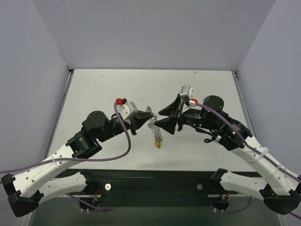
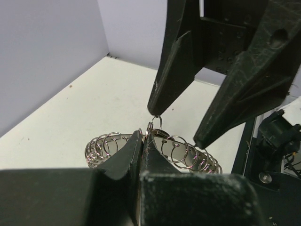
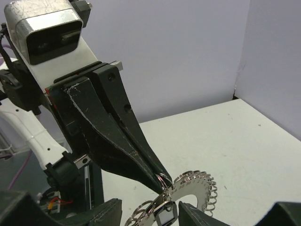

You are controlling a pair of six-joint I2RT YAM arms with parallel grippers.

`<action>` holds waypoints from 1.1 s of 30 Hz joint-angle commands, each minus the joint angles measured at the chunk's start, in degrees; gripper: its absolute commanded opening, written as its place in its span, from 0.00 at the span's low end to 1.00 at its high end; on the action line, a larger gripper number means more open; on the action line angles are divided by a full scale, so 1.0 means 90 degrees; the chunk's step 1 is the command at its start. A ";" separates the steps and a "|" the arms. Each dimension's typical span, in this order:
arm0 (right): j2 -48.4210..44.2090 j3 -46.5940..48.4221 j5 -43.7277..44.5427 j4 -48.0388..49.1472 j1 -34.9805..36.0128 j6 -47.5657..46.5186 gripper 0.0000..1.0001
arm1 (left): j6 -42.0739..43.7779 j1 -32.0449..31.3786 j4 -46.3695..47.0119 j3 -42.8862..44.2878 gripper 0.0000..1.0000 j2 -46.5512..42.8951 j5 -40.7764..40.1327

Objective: Put the keys on the keyring

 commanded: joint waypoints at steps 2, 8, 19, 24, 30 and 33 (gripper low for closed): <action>-0.0321 -0.0619 0.0575 0.0505 -0.0077 0.0248 0.59 | -0.0254 -0.0021 0.0668 -0.0432 0.00 0.0156 -0.0806; -0.0731 -0.1303 0.0780 0.0760 -0.0155 0.0443 0.74 | -0.0235 -0.0011 0.1166 -0.0560 0.00 0.1052 -0.1548; -0.1376 -0.1870 0.1259 0.0633 -0.0292 0.0668 0.84 | 0.0057 0.0653 0.2835 -0.0012 0.00 0.2802 -0.2640; -0.1523 -0.2172 0.1337 0.0613 -0.0292 0.0736 0.86 | 0.0263 0.0663 0.3637 -0.0480 0.00 0.3017 -0.3453; -0.1533 -0.2679 0.1289 0.0447 -0.0292 0.0873 0.88 | -0.0546 0.0663 0.4056 -0.1719 0.00 0.3310 -0.3609; -0.1620 -0.2972 0.1055 0.0496 -0.0292 0.0902 0.88 | -0.1210 0.0566 0.4642 -0.2538 0.01 0.3282 -0.4065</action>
